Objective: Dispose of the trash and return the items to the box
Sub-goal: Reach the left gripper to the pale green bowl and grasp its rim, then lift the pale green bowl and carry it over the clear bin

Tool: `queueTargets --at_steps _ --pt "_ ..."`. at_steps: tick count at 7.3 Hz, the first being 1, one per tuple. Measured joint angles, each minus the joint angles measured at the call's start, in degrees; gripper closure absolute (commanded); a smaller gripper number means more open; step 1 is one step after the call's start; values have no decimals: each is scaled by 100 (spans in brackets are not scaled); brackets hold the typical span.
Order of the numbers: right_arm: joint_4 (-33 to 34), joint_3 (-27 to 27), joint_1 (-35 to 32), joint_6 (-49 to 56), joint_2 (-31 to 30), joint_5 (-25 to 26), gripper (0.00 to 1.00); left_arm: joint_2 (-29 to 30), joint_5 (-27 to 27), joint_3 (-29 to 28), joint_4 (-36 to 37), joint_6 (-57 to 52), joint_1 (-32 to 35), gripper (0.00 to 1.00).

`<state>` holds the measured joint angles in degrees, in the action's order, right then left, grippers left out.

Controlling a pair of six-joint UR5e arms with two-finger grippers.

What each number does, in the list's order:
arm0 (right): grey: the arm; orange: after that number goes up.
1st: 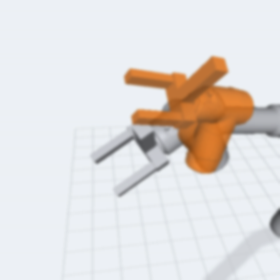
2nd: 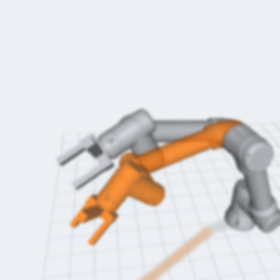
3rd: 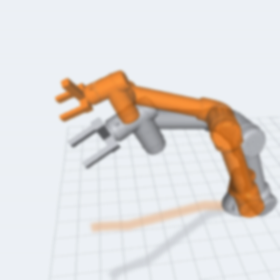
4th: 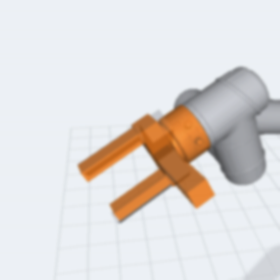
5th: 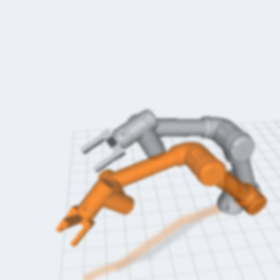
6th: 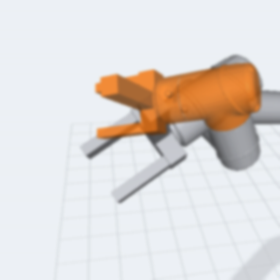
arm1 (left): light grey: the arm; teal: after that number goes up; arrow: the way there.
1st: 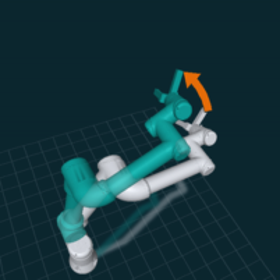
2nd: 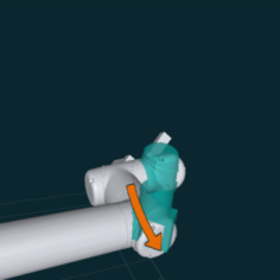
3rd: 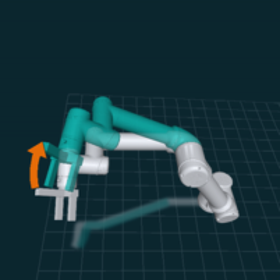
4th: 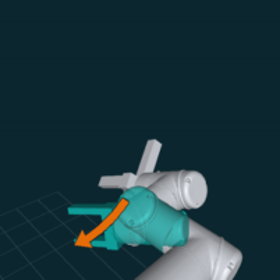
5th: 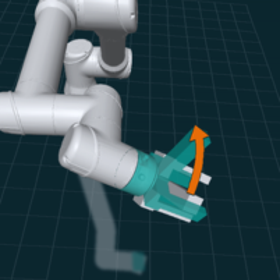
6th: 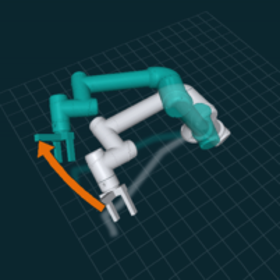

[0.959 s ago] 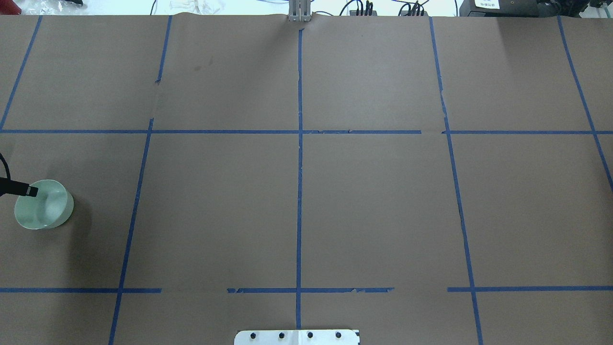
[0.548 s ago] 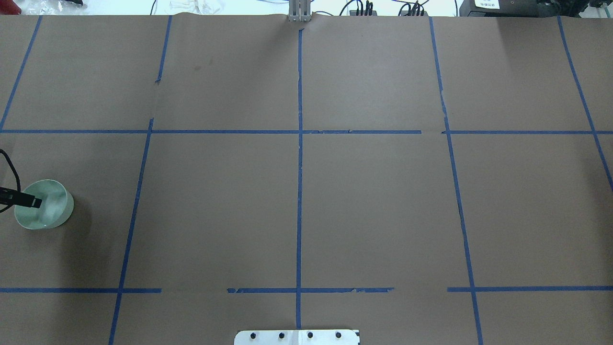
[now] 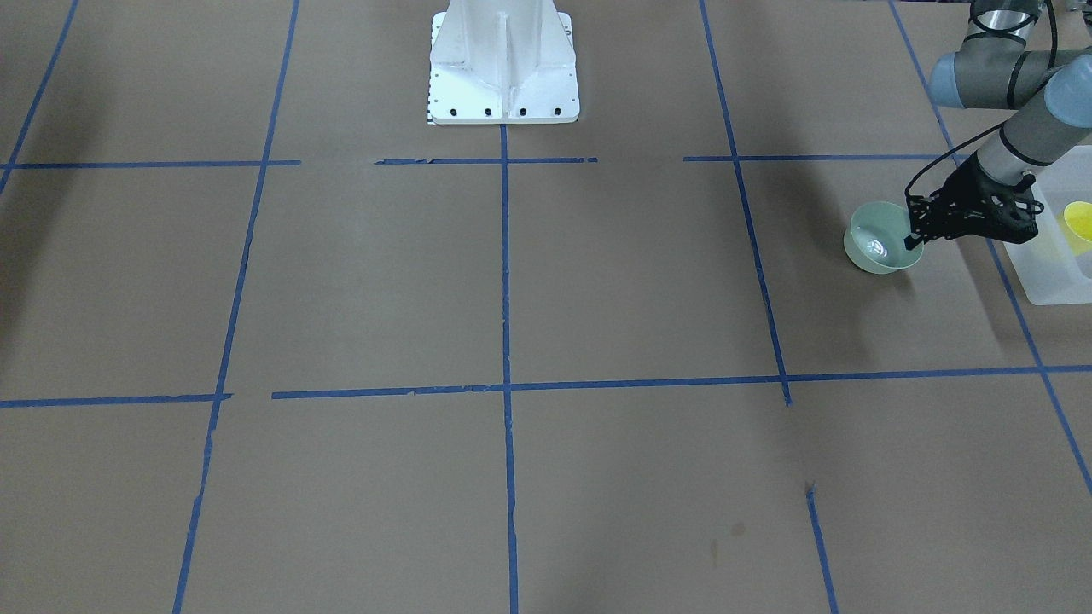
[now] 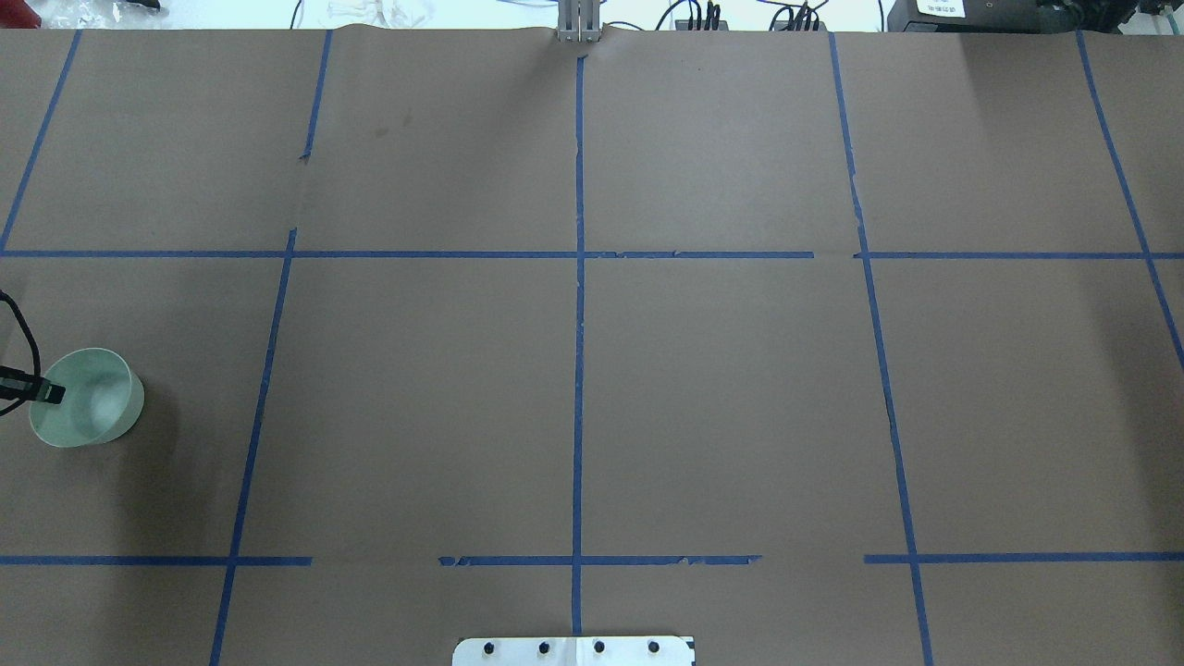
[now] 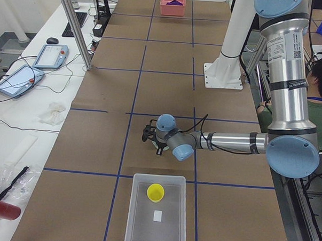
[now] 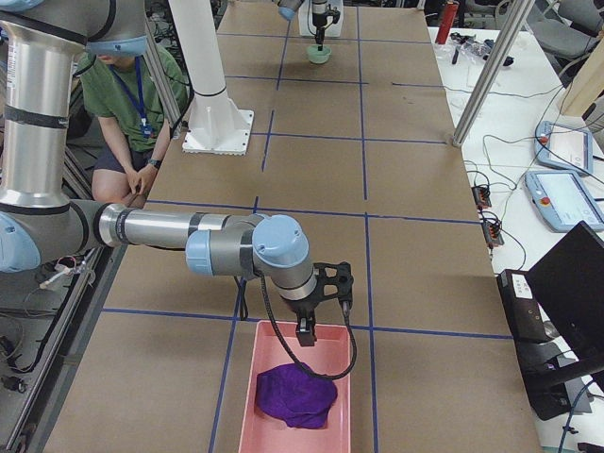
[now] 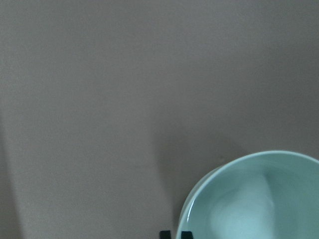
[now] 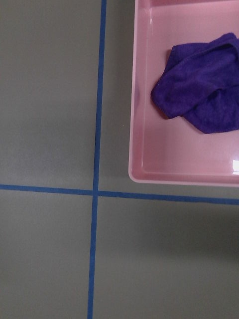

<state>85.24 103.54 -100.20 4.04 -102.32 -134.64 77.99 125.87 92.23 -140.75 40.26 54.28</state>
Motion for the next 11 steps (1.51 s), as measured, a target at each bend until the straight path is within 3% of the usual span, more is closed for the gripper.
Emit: queueTargets --at_steps 2,4,6,9,11 --pt "-19 0 388 -356 1 -422 0 -260 279 552 162 -3 73 100" --pt "-47 0 888 -710 2 -269 0 -419 870 1103 452 -35 414 100" --pt "-62 0 1150 -813 26 -72 0 -513 1037 1313 783 -544 800 100" --pt "-68 8 1315 -1204 213 -44 0 -97 1250 1267 2914 -3114 2544 100" --pt "-83 15 1349 -1303 357 -73 0 318 1245 821 4073 -4641 3695 100"
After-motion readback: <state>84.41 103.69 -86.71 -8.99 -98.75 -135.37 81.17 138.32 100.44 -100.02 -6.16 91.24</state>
